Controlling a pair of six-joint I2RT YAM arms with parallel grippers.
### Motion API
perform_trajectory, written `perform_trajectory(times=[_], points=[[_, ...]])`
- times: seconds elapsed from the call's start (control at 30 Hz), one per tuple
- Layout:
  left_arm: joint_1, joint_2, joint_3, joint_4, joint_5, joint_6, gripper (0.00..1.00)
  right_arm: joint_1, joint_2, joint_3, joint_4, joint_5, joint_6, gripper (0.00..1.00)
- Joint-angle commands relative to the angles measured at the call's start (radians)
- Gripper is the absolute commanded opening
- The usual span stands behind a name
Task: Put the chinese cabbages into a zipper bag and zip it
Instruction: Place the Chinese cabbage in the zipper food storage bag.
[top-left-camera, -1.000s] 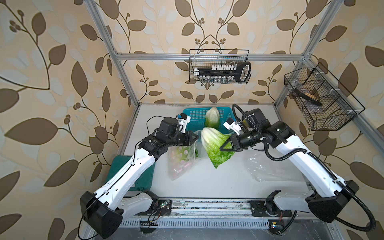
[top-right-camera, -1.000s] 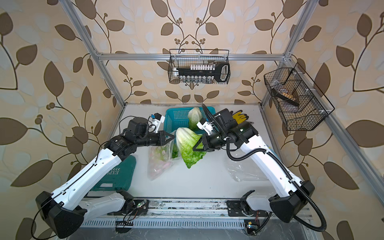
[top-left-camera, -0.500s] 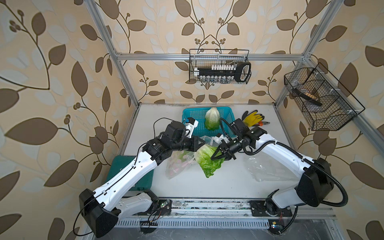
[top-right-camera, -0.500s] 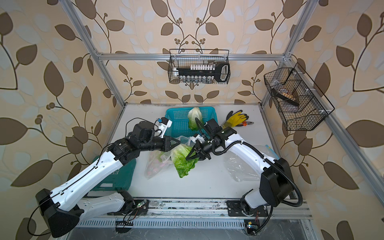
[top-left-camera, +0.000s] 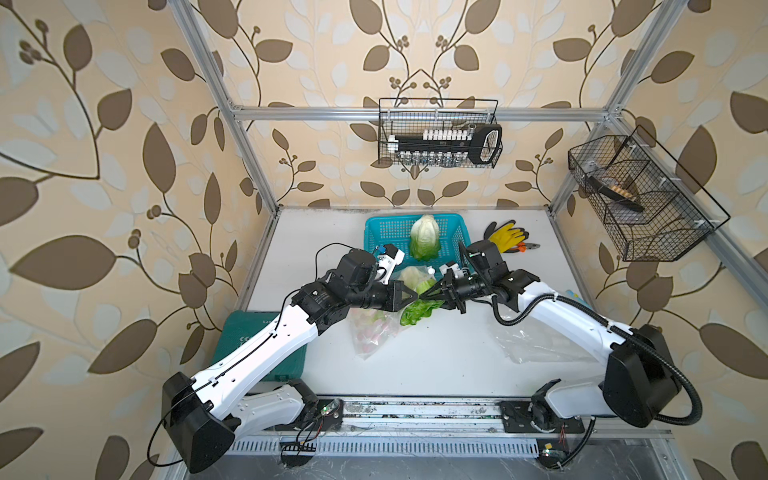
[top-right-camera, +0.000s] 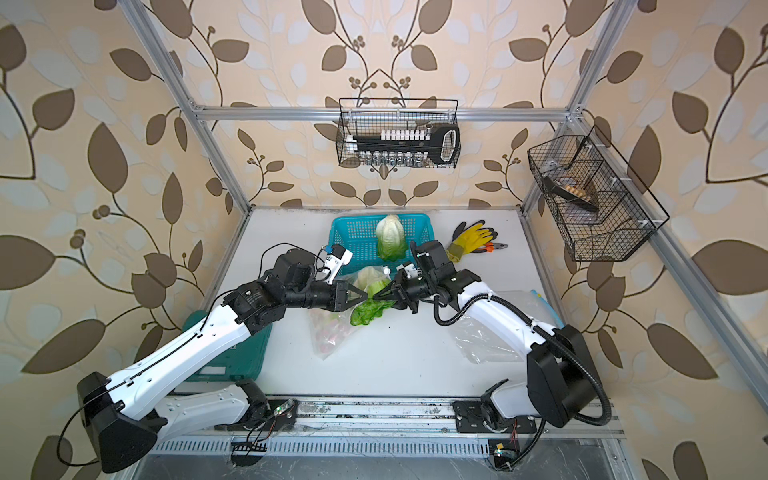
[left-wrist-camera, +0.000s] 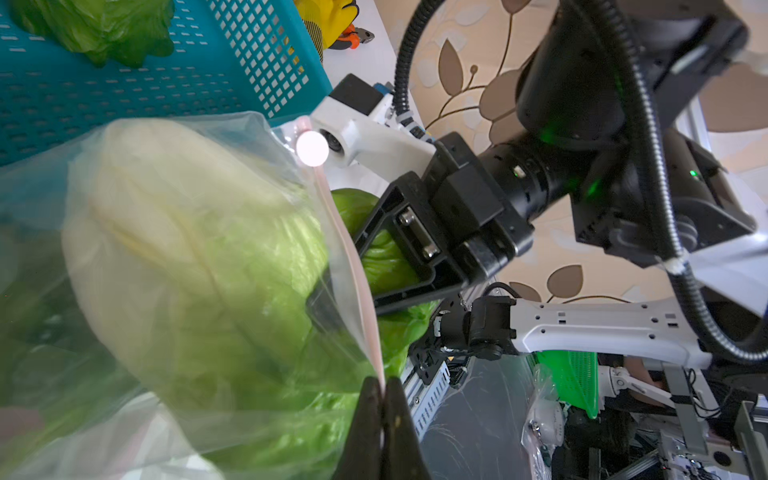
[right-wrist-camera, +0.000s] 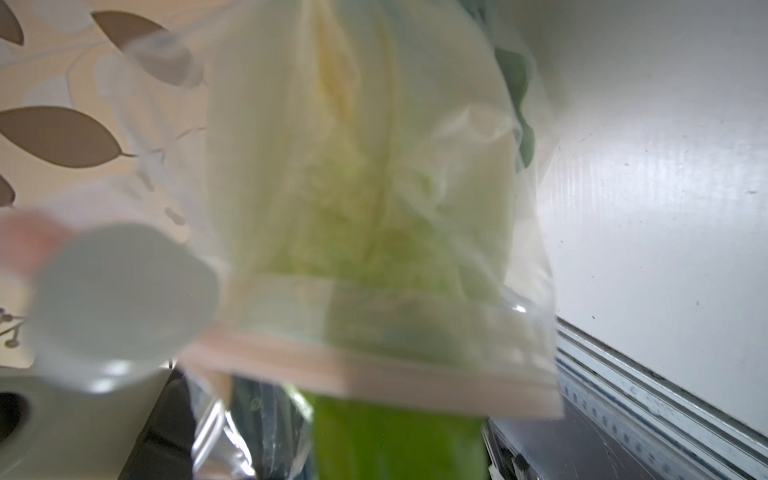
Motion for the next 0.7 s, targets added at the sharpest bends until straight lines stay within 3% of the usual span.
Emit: perform_trajectory(times=[0.0, 0.13, 0.23, 0.3, 0.5, 0.67], points=[[-0.019, 0.003, 0.008, 0.069, 0.084, -0.036, 0.00, 0.053, -0.041, -0.025, 0.099, 0.310, 0.101, 0.00], [-0.019, 0.024, 0.028, 0.057, 0.072, -0.021, 0.00, 0.121, 0.000, 0.018, 0.057, 0.423, 0.072, 0.00], [-0.019, 0.035, 0.035, 0.079, 0.056, -0.055, 0.00, 0.179, 0.038, 0.090, -0.050, 0.555, -0.011, 0.09], [-0.017, 0.030, 0.031, 0.113, 0.030, -0.102, 0.00, 0.209, 0.070, 0.126, -0.103, 0.623, -0.075, 0.21], [0.030, 0.005, 0.034, 0.140, -0.050, -0.183, 0.00, 0.214, 0.103, 0.199, -0.199, 0.572, -0.256, 0.52], [0.109, 0.002, 0.003, 0.143, -0.084, -0.236, 0.00, 0.200, 0.084, 0.311, -0.400, 0.494, -0.459, 0.70]])
